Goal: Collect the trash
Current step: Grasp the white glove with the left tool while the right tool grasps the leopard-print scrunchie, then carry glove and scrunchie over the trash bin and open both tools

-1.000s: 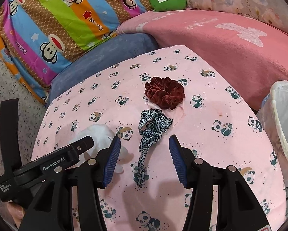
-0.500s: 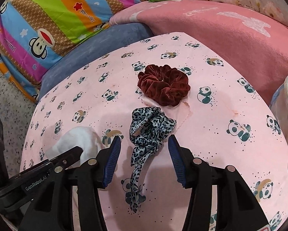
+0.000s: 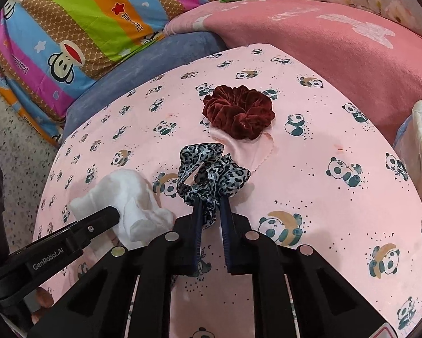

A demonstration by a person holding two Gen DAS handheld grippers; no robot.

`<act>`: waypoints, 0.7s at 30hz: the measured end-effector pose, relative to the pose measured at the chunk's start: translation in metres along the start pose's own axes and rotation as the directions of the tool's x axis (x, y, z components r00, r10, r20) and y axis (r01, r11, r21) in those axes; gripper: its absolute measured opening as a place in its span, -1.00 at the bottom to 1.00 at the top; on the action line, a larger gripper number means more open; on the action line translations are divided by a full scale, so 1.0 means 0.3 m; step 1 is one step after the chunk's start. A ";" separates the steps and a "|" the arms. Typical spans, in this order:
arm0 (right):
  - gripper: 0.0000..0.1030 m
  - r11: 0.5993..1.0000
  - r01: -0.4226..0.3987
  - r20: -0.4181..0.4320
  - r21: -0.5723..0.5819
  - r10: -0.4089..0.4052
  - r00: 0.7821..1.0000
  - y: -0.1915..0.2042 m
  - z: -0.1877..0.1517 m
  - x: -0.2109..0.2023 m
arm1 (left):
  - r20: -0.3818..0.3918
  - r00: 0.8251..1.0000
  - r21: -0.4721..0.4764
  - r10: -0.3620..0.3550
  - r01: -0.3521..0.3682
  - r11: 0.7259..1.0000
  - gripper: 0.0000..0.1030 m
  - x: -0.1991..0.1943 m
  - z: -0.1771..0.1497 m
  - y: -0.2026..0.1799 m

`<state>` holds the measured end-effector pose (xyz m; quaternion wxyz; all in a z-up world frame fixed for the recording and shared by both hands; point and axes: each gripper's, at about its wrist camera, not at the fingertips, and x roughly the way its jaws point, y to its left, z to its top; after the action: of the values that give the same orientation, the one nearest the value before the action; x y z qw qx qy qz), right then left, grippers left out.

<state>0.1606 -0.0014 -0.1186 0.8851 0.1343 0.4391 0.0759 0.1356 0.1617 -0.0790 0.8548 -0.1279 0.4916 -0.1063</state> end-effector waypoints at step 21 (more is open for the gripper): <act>-0.73 0.994 -0.056 0.153 0.093 0.041 0.987 -0.138 -0.037 -0.322 | 0.069 0.998 0.152 -0.011 0.000 0.988 -0.71 -0.145 -0.058 -0.284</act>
<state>0.0942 -0.0633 -0.0645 0.9061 0.1933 0.3706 0.0656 0.0943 0.0926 -0.0246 0.8783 -0.0673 0.4517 -0.1413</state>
